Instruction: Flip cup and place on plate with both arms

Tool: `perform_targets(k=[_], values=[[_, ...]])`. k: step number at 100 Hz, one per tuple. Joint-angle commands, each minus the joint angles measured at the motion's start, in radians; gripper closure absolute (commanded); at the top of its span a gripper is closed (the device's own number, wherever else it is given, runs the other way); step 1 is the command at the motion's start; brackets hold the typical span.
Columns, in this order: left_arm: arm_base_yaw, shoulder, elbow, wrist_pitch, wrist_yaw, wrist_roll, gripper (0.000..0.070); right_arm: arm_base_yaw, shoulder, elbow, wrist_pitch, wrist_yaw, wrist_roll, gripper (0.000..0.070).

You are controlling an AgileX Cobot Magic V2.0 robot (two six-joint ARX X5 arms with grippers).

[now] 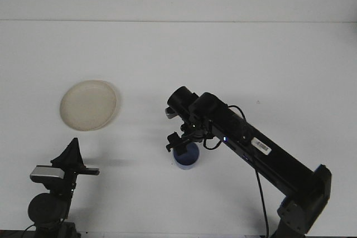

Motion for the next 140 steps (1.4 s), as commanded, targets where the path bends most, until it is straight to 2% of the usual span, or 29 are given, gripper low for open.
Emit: perform_targets(k=[1,22,40,58,86,105,123,140], values=[[0.001,-0.002,-0.019,0.014,0.001,0.001,0.0688,-0.005,-0.031,0.029,-0.028,0.002,-0.045,0.0202],[0.001,-0.001,-0.019,0.014,0.001,0.001,0.0688,-0.143,-0.157,0.029,-0.028,0.009,-0.13,0.0202],[0.001,-0.002,-0.019,0.014,0.001,0.001,0.0688,-0.332,-0.257,0.018,-0.028,0.066,-0.197,0.0203],[0.001,-0.002,-0.019,0.014,0.001,0.001,0.0688,-0.506,-0.378,-0.076,-0.014,0.111,-0.212,0.0203],[0.001,-0.002,-0.019,0.014,0.001,0.001,0.0688,-0.67,-0.677,-0.455,0.249,0.1,-0.223,0.0204],[0.001,-0.001,-0.019,0.014,0.001,0.001,0.0689,-0.682,-0.893,-0.741,0.467,0.099,-0.223,0.0204],[0.001,-0.002,-0.019,0.014,0.001,0.001,0.0688,-0.68,-1.085,-0.99,0.785,0.054,-0.22,0.0204],[0.001,-0.002,-0.019,0.014,0.001,0.001,0.0689,-0.679,-1.192,-1.141,1.058,0.045,-0.218,0.0204]])
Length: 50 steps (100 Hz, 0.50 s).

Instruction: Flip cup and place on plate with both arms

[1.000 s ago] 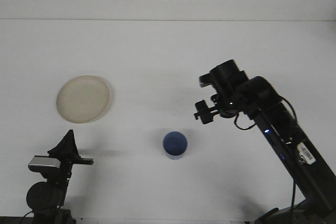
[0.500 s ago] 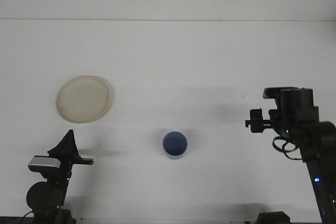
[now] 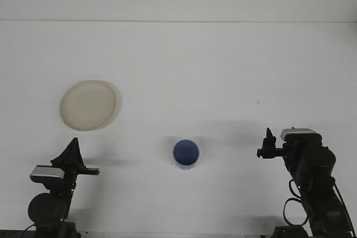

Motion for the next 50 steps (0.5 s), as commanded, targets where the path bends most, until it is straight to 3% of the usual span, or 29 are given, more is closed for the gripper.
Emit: perform_targets(k=[1,50], values=[[0.001,-0.002,-0.019,0.014,0.001,0.001,0.0689,0.003,-0.013,-0.014,0.081,-0.002,-0.01,0.0204],[0.001,-0.002,-0.019,0.014,0.001,0.001,0.0689,0.003,-0.018,-0.017,0.09,0.001,-0.014,0.0204]])
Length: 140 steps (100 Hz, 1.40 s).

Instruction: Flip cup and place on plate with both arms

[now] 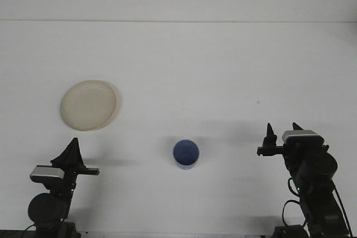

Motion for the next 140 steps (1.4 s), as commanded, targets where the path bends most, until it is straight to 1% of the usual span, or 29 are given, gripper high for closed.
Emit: perform_targets(k=[1,42,55,74,87,101,121,132,140], values=[[0.001,-0.002,-0.019,0.014,0.001,0.001,0.0688,0.003,0.003,0.009,0.01,0.0,-0.009,0.0204],[0.001,-0.002,-0.009,0.035,0.0,-0.001,0.0688,0.003,0.003,0.009,0.01,0.0,-0.009,0.0204],[0.001,0.001,0.051,-0.022,0.0,0.002,0.0688,0.003,0.003,0.009,0.01,0.0,-0.009,0.0204],[0.0,0.1,0.26,-0.294,0.001,-0.007,0.0689,0.003,0.003,0.009,0.01,0.0,-0.009,0.0204],[0.0,0.241,0.459,-0.472,0.001,-0.056,0.0689,0.003,0.003,0.009,0.01,0.0,-0.009,0.0204],[0.0,0.422,0.694,-0.685,0.002,-0.055,0.0688,0.003,0.003,0.009,0.01,0.0,-0.009,0.0204],[0.0,0.691,1.003,-1.05,0.012,-0.041,0.0688,0.003,0.003,0.009,0.01,0.0,-0.009,0.0204],[0.0,0.826,1.12,-1.226,0.048,-0.026,0.0688,0.003,0.003,0.009,0.01,0.0,-0.009,0.0204],[0.0,0.9,1.166,-1.304,0.057,-0.026,0.0688,0.003,0.003,0.009,0.01,0.0,-0.009,0.0204]])
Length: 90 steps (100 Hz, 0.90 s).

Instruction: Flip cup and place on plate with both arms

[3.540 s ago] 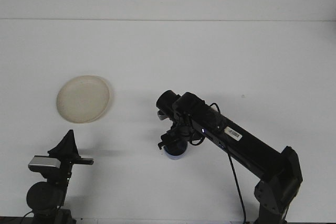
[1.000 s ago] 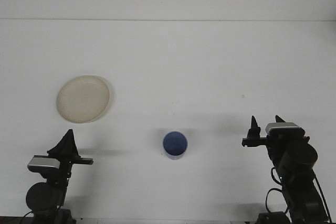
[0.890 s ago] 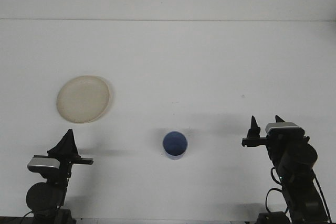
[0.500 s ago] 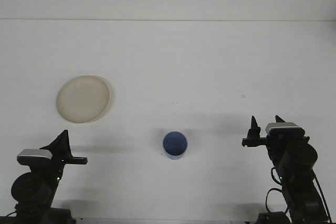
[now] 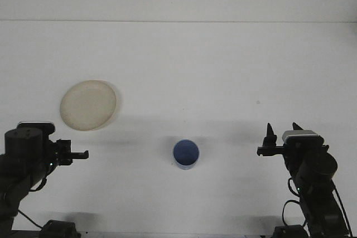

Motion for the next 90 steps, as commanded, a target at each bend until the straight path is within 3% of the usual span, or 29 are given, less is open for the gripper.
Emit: perform_targets(k=[1,42,46,57,62,66,90], values=[[0.0,0.057,0.039,-0.063,0.007,0.016,0.0688,0.003,0.003,0.009,0.01,0.0,-0.008,0.0204],[0.0,0.105,0.045,-0.009,0.007,0.012,0.0674,0.003,0.003,0.009,0.01,0.0,-0.008,0.0204],[0.0,0.103,0.045,-0.01,0.007,0.004,0.062,0.003,0.003,0.009,0.01,0.0,-0.008,0.0204],[0.0,0.104,0.045,-0.027,0.007,-0.01,0.0305,0.003,0.003,0.009,0.01,0.0,-0.008,0.0204],[0.0,0.103,0.045,-0.028,0.007,-0.01,0.022,0.003,0.003,0.009,0.01,0.0,-0.008,0.0204],[0.0,0.103,0.045,-0.028,0.007,-0.01,0.0192,0.003,0.003,0.009,0.01,0.0,-0.008,0.0204],[-0.036,0.117,0.071,-0.064,0.014,-0.006,0.0192,0.003,0.003,0.009,0.01,0.0,-0.008,0.0204]])
